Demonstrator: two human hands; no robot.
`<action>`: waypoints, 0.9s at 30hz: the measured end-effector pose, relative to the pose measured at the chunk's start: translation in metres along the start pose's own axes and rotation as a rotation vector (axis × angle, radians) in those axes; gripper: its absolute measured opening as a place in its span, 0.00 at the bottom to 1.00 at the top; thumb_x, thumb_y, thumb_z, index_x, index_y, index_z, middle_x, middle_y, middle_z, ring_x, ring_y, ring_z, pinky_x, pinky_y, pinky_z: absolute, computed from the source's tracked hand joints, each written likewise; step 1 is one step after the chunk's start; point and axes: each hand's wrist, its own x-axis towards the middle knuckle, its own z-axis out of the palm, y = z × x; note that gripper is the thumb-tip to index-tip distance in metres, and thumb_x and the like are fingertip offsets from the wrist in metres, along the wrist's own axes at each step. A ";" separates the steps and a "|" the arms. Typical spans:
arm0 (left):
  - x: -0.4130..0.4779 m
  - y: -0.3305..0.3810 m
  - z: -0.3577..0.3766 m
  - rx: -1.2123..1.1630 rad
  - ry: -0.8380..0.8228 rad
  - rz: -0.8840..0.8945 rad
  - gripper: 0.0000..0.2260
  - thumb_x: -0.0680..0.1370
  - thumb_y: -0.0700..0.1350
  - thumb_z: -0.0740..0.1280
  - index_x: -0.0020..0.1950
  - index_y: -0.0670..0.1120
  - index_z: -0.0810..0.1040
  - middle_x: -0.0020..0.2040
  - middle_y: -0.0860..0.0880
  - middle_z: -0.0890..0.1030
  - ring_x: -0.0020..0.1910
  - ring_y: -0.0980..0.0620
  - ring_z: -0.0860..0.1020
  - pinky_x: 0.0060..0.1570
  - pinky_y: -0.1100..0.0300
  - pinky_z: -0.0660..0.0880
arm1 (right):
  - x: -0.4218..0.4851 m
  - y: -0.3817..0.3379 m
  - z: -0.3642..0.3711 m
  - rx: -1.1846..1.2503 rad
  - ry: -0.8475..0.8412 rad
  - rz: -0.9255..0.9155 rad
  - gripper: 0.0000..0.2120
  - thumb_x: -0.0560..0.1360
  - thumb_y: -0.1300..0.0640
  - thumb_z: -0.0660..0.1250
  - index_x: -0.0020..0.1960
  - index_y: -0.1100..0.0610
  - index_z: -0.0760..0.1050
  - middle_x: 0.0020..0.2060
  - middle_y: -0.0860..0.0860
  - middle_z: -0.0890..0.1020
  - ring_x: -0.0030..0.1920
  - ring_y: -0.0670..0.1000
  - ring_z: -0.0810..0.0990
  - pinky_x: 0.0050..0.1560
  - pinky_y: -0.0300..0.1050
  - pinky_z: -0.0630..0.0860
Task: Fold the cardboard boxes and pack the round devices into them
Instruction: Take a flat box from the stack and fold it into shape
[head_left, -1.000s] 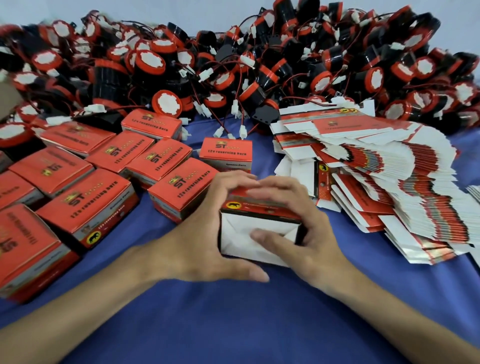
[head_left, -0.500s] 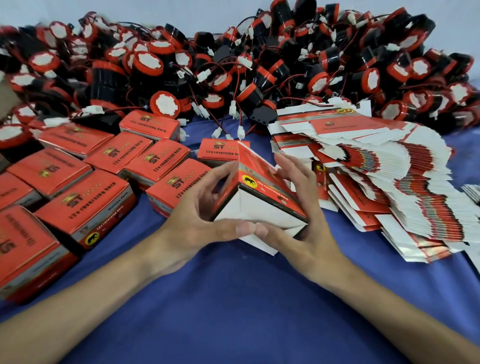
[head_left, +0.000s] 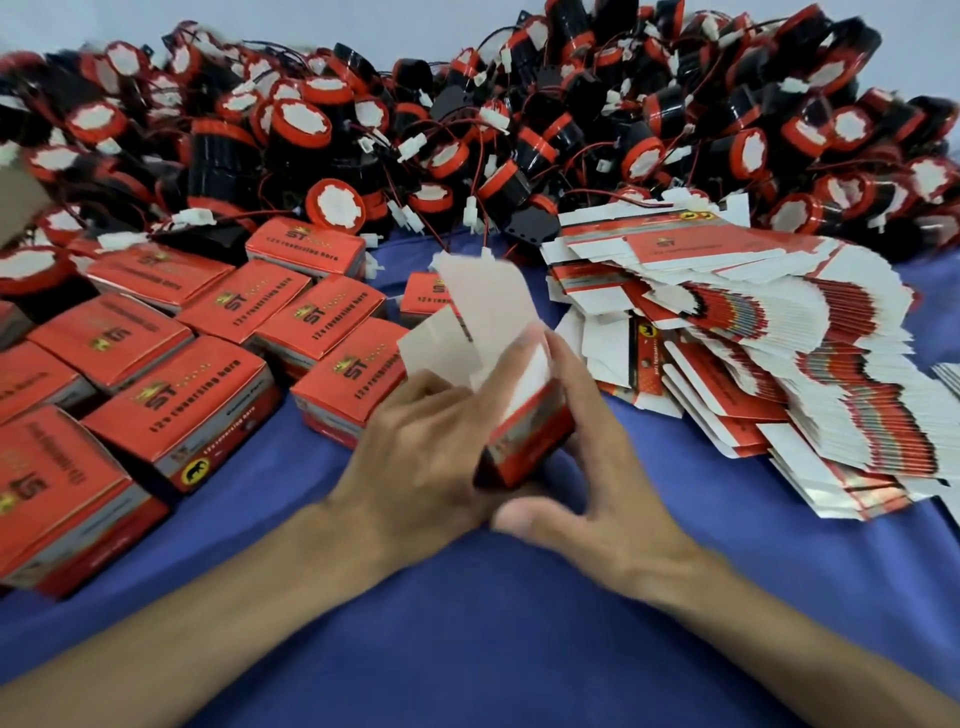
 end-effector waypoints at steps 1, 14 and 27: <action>0.000 -0.001 0.001 -0.049 -0.068 0.049 0.33 0.77 0.55 0.62 0.75 0.41 0.53 0.44 0.45 0.82 0.43 0.52 0.77 0.52 0.57 0.70 | 0.002 -0.002 0.003 -0.059 0.045 0.020 0.40 0.64 0.41 0.74 0.71 0.39 0.58 0.66 0.38 0.71 0.68 0.43 0.71 0.63 0.43 0.72; 0.006 -0.005 -0.006 -0.469 -0.003 -0.582 0.47 0.67 0.53 0.75 0.74 0.59 0.46 0.73 0.57 0.59 0.74 0.60 0.59 0.71 0.63 0.59 | 0.024 0.019 -0.047 -0.068 -0.242 0.169 0.36 0.63 0.64 0.58 0.71 0.49 0.68 0.67 0.38 0.73 0.69 0.40 0.67 0.67 0.37 0.64; 0.000 -0.004 0.003 -0.162 -0.131 -0.409 0.39 0.73 0.49 0.70 0.76 0.49 0.50 0.67 0.52 0.64 0.66 0.56 0.63 0.67 0.74 0.51 | 0.192 0.055 -0.056 -1.066 -0.171 0.217 0.23 0.81 0.51 0.61 0.74 0.57 0.65 0.73 0.62 0.62 0.72 0.61 0.62 0.70 0.49 0.59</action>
